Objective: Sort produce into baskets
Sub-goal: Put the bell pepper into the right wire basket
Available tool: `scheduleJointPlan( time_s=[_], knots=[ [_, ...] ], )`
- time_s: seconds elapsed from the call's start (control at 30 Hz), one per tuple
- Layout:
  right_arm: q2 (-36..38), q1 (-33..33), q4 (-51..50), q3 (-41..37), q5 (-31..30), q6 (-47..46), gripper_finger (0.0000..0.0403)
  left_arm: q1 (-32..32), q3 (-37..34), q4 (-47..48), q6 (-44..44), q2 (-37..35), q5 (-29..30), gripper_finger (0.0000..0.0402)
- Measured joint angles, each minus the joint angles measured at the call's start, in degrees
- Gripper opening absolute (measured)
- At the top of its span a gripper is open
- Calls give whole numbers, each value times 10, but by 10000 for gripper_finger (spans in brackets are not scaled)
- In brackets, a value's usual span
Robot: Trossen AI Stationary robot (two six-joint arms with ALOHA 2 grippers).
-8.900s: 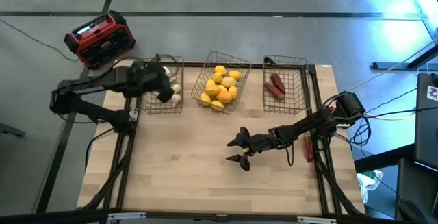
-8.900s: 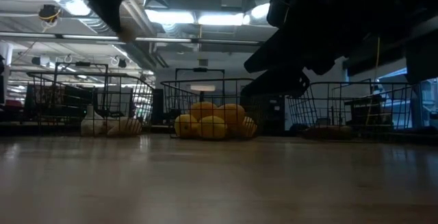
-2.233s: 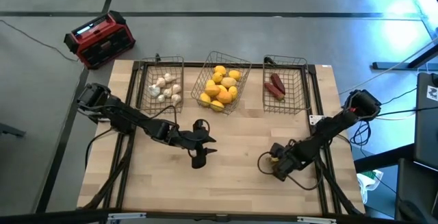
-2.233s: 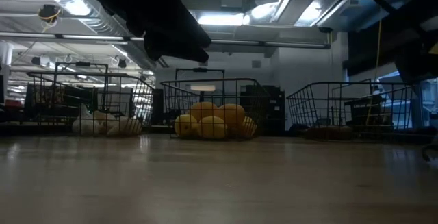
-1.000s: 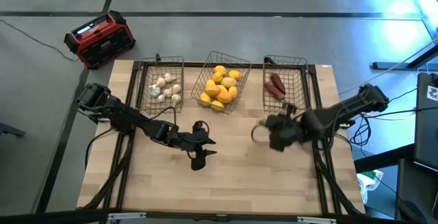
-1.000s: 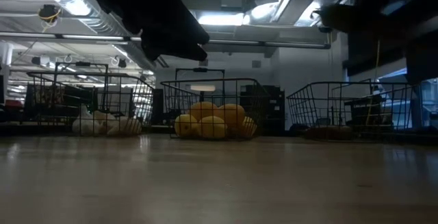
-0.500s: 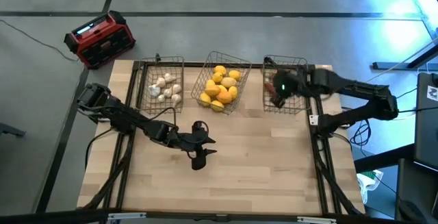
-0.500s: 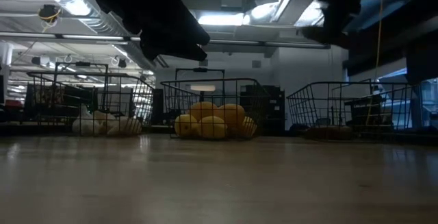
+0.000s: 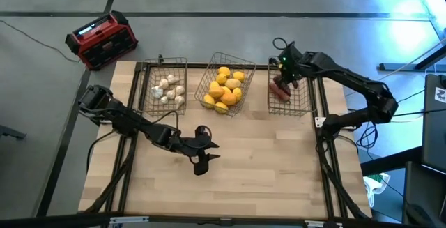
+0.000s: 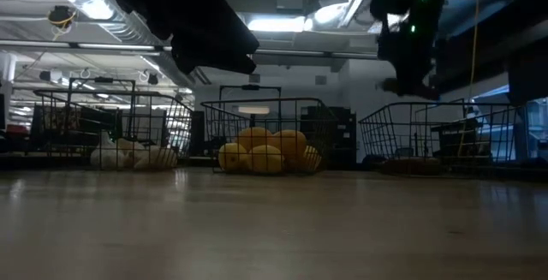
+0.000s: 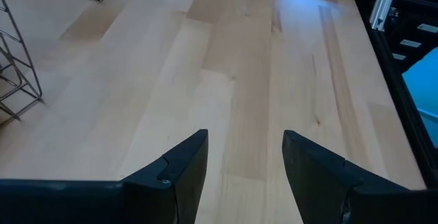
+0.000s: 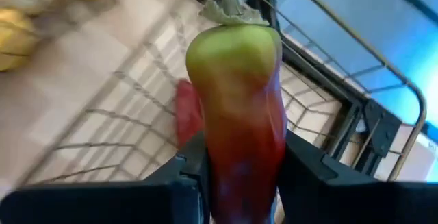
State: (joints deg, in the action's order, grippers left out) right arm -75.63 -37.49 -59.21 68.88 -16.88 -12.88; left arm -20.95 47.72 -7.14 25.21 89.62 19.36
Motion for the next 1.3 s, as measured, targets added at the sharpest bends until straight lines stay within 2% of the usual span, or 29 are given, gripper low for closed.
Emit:
scheduleJointPlan(
  time_s=[0.23, 0.53, 0.83, 0.97, 1.3],
  knots=[
    [-53, -64, 50, -63, 0, -4, 114, -2, -4, -1, 0, 0, 9, 184],
    [-112, -101, 125, -121, -1, -19, 114, -1, -15, -13, 31, 0, 10, 184],
    [-136, -117, 171, -142, -6, -18, 115, -1, -15, -22, 35, 0, 10, 184],
    [-145, -117, 175, -144, -6, -18, 133, -1, -15, -25, 35, 0, 9, 184],
    [-157, -117, 177, -144, -21, -18, 209, 0, -15, -26, 36, 0, 8, 184]
  ],
)
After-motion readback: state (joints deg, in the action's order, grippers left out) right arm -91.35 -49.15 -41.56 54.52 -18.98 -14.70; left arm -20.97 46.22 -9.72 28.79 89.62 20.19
